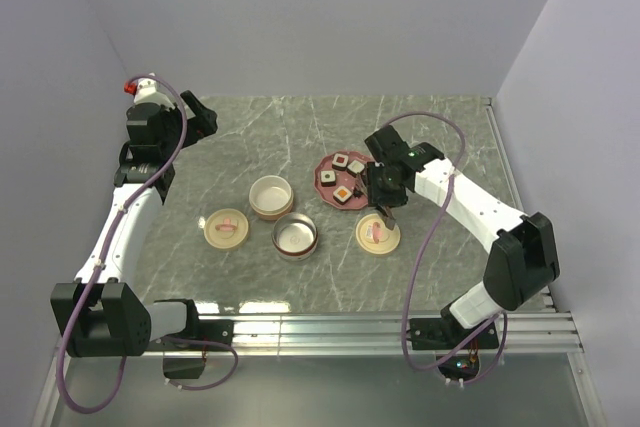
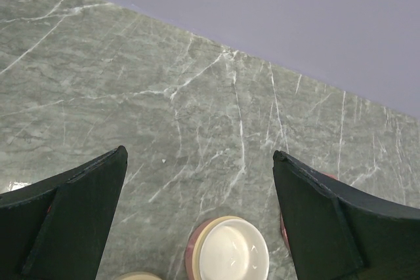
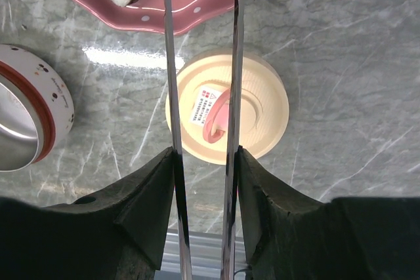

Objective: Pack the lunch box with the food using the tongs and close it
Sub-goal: Pick up the food using the clamp

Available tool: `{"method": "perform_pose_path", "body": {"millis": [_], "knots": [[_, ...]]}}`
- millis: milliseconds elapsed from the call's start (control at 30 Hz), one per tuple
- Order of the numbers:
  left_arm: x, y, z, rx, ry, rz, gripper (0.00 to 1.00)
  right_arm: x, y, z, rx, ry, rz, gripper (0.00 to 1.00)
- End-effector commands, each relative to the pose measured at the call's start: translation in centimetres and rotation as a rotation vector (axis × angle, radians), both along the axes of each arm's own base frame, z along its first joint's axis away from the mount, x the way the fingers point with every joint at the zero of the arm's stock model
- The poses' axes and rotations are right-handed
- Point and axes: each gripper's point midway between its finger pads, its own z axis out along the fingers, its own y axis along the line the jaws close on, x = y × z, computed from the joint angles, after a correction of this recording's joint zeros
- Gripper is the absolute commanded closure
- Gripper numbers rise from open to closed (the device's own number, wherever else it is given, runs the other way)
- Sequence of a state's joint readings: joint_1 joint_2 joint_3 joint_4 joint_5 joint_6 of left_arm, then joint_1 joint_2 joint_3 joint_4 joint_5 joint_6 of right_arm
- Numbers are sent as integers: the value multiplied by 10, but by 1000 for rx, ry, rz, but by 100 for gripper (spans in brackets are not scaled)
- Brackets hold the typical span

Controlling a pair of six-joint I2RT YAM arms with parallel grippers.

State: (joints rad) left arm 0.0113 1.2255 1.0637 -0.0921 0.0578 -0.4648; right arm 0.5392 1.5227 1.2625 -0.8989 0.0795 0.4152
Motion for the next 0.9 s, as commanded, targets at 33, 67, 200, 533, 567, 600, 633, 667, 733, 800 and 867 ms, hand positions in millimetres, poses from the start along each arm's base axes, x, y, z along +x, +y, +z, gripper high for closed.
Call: {"method": "perform_pose_path", "body": {"millis": [33, 67, 200, 533, 567, 600, 633, 667, 733, 800, 867], "knots": [[-2, 1, 15, 9, -56, 8, 1, 3, 9, 2, 39, -10, 0, 52], [-2, 1, 15, 10, -56, 9, 0, 3, 11, 3, 43, -9, 2, 52], [-3, 1, 14, 8, -56, 10, 1, 2, 17, 5, 73, 0, 13, 52], [-5, 2, 11, 9, -53, 14, 0, 0, 16, -5, 65, 23, 0, 59], [-5, 2, 12, 10, -56, 16, 1, 0, 15, -5, 63, 22, -1, 62], [-5, 2, 13, 11, -59, 16, 1, -1, 15, -6, 61, 26, 0, 69], [-5, 2, 12, 10, -56, 16, 0, -1, 15, -7, 58, 26, 3, 73], [-6, 2, 13, 10, -58, 14, 1, 0, 16, -6, 59, 27, 3, 78], [-6, 2, 12, 9, -56, 14, 1, 1, 15, -6, 54, 25, 1, 88], [-6, 2, 13, 12, -59, 17, 1, 2, 13, -4, 45, 20, -3, 89], [-6, 3, 14, 12, -61, 19, 1, 3, 9, 0, 23, 8, -10, 89]]}}
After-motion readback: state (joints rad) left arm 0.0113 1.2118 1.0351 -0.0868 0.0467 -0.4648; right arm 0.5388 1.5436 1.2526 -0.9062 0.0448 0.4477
